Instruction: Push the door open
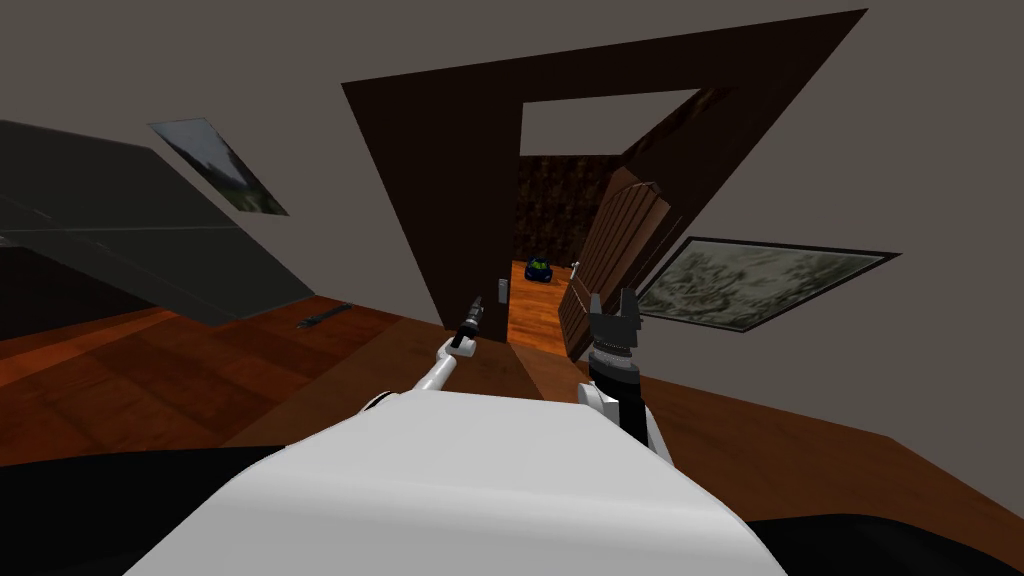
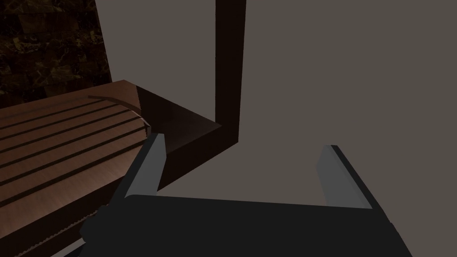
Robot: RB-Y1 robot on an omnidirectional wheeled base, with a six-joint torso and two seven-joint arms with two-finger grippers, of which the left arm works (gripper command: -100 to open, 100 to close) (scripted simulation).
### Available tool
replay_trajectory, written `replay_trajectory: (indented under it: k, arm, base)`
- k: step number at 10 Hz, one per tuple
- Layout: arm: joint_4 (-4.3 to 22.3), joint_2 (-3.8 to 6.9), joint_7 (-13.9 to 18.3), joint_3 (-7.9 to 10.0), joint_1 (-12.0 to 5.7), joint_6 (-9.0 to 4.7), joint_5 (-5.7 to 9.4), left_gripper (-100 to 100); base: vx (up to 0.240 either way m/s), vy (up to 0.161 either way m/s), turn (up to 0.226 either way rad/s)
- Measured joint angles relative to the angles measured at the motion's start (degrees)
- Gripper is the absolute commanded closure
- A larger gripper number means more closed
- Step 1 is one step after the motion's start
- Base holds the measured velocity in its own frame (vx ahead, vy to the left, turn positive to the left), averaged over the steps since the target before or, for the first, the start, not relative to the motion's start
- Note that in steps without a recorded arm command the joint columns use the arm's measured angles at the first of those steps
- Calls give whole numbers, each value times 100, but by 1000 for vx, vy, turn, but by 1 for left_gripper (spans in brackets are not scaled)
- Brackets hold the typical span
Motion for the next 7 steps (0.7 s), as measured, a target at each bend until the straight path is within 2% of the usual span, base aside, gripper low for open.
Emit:
replay_trajectory:
  k: [4,7]
  arm:
    - [585,-36,5,4,-348,-19,10,-100]
    - [873,-79,-8,-2,-534,45,11,-100]
  base:
    - [88,-2,-28]
    - [84,-4,-23]
